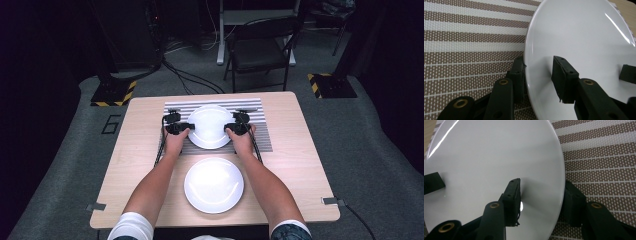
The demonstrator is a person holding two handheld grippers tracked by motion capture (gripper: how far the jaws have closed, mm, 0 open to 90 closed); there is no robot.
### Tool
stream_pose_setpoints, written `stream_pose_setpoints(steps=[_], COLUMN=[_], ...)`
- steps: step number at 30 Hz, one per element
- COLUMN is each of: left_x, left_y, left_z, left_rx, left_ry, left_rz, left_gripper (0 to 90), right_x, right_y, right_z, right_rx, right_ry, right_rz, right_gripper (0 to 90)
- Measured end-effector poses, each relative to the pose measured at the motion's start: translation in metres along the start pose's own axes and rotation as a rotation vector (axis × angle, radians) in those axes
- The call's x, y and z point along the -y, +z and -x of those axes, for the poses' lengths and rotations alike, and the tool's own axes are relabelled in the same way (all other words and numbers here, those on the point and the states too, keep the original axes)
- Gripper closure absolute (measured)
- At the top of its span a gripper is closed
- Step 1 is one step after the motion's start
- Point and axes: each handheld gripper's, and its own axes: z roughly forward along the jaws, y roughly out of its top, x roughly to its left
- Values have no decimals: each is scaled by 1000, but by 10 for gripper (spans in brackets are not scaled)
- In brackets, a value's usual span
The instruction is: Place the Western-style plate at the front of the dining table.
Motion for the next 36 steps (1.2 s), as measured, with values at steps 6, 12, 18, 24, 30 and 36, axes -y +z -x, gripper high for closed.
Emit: stream_pose_setpoints(steps=[6,12,18,24,30,36], left_x=[2,2,2,2,1,0], left_y=[4,4,4,5,5,5], left_z=[-3,-4,-3,-2,-3,-2], left_rx=[-5,-3,-8,-15,-10,-10], left_ry=[-9,-8,-1,-1,11,18], left_rz=[-17,-21,-18,-16,-22,-29], left_gripper=[606,603,601,592,592,581], right_x=[1,1,1,1,1,0], right_y=[1,1,1,1,1,0], right_z=[-3,-4,-4,-5,-4,-3], right_rx=[17,18,16,19,16,21], right_ry=[-7,-14,-21,-25,-28,-26], right_rz=[5,7,0,4,-3,-6], right_gripper=[537,534,534,523,523,523])
